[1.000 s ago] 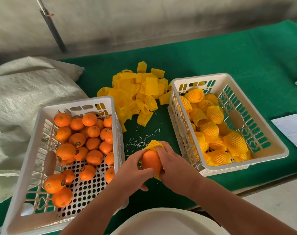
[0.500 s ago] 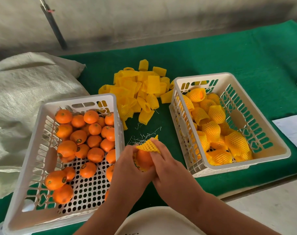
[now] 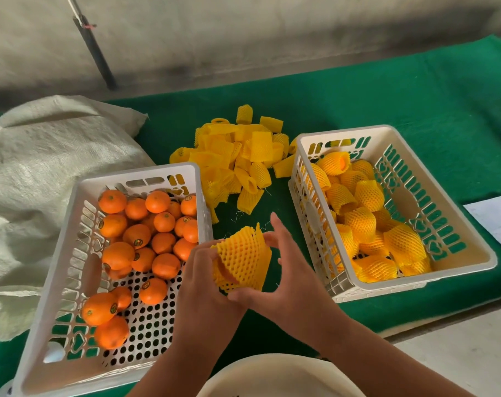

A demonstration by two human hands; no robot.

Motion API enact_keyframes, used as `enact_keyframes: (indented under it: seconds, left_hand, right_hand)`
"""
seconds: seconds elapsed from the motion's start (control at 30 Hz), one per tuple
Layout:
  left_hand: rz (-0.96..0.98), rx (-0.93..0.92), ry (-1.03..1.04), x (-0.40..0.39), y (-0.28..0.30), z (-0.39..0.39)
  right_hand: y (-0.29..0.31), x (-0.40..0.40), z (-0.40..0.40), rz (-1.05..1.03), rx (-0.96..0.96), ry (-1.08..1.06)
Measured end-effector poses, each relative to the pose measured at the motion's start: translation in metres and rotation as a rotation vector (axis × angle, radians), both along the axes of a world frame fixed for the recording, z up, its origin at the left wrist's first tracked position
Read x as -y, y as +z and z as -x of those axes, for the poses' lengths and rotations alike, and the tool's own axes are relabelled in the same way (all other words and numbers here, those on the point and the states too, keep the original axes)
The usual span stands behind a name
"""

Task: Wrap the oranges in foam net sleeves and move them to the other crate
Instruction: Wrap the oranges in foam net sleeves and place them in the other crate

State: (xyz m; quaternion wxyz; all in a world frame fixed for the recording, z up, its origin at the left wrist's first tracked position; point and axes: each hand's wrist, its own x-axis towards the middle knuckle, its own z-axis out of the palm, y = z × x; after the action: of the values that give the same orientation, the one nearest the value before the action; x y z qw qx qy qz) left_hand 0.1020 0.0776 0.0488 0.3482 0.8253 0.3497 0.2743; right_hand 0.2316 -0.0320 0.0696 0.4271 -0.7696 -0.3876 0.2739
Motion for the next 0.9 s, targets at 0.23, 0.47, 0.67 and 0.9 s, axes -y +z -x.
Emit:
enact_keyframes:
  seconds: [0.23, 0.47, 0.67, 0.9]
  left_hand:
    - [-0.041, -0.013, -0.017, 0.012, 0.000, -0.008]
    - [0.070, 0.105, -0.137, 0.016, 0.001, -0.004]
    - [1.020, 0.327, 0.008, -0.007, 0.000, -0.010]
    - [1.312, 0.179, -0.081, -0.013, 0.006, -0.039]
  right_hand:
    - [-0.012, -0.013, 0.011, -0.025, 0.037, -0.136]
    - [-0.015, -0.006, -0.005, 0.001, 0.016, -0.192]
    - [-0.013, 0.006, -0.026, 0.023, 0.075, -0.011]
    - [-0.016, 0.012, -0.039, -0.024, -0.062, 0.131]
